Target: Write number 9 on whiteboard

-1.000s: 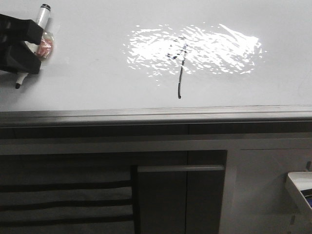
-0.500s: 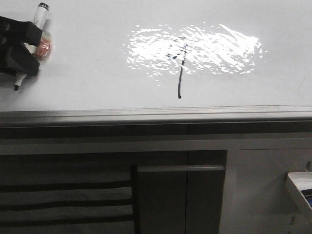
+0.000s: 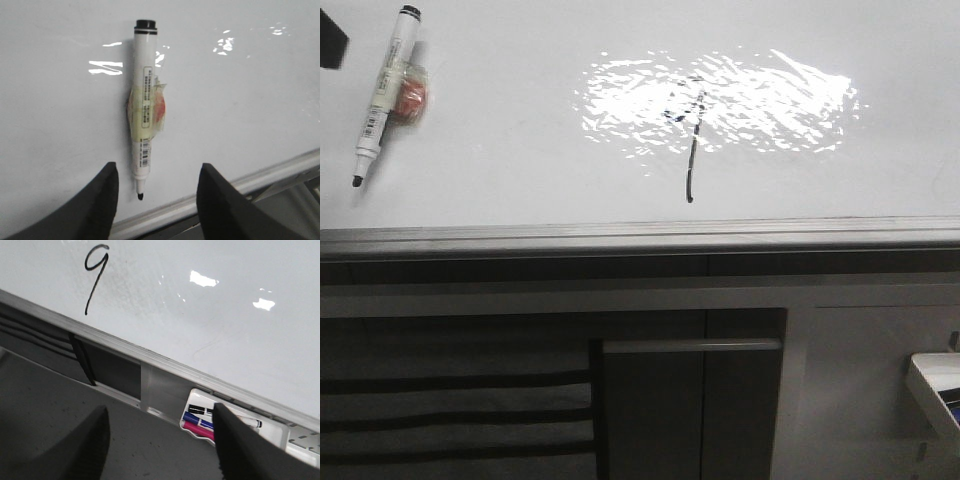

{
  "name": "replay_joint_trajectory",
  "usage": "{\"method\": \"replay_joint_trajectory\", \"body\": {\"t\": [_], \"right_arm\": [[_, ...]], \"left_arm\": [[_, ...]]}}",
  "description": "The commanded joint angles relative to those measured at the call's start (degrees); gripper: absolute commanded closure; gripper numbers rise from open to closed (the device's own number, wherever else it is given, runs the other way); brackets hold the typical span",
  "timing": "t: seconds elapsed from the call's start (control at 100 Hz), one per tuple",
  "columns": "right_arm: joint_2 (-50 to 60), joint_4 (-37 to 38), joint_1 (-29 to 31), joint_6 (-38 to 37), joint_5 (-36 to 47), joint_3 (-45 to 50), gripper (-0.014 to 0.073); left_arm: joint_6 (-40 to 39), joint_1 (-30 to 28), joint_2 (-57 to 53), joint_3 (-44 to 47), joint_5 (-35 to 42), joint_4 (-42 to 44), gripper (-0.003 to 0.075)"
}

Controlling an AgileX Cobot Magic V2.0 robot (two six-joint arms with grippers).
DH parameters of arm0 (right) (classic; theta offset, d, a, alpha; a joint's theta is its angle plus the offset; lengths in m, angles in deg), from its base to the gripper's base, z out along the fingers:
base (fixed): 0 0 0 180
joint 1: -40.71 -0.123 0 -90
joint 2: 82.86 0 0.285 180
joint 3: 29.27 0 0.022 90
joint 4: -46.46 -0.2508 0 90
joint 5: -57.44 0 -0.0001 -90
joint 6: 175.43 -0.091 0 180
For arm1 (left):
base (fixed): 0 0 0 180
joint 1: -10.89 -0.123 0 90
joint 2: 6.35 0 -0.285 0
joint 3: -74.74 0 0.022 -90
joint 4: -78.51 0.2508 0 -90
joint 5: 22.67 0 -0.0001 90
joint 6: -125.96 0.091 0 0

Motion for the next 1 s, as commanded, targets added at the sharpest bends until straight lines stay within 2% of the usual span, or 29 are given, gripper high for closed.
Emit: {"method": "replay_joint_trajectory", "body": {"t": [0.0, 0.07, 0.27, 0.37, 0.42, 0.59, 0.63, 0.74, 0.99], "right_arm": [[4.1, 1.2, 0.4, -4.1, 5.5, 1.8, 0.0200], [8.0, 1.2, 0.4, -4.2, 8.8, 6.0, 0.0200], [17.9, 1.3, 0.4, -5.9, 14.3, 16.2, 0.0225], [21.2, 1.3, 0.4, -7.1, 14.4, 18.8, 0.0340], [22.3, 1.3, 0.4, -7.1, 14.4, 19.7, 0.0426], [23.5, 1.4, 0.4, -7.1, 13.9, 21.3, 0.0664], [23.5, 1.7, 0.4, -7.1, 13.1, 21.6, 0.0666], [23.5, 1.5, 0.4, -7.1, 9.7, 21.7, 0.0666], [23.5, 1.5, 0.4, -7.1, 8.3, 21.7, 0.0666]], "left_arm": [[-0.1, -0.2, -6.7, -1.1, -3.0, 2.2, 0.0385], [-0.1, -0.2, -11.2, 0.0, -5.4, 3.3, 0.0385], [-0.1, -0.2, -25.7, 7.4, -5.2, 3.3, 0.0386], [-0.1, -0.2, -31.5, 12.0, -4.0, 3.3, 0.0391], [-0.1, -0.2, -33.8, 13.9, -2.9, 3.3, 0.0411], [-0.1, -0.2, -38.2, 18.3, 0.9, 3.3, 0.0592], [-0.2, -0.2, -38.5, 18.3, 0.7, 3.2, 0.0648], [-0.4, -0.2, -38.3, 18.3, 0.5, 2.8, 0.0741], [-0.4, -0.2, -38.3, 18.3, 0.5, 2.8, 0.0741]]}}
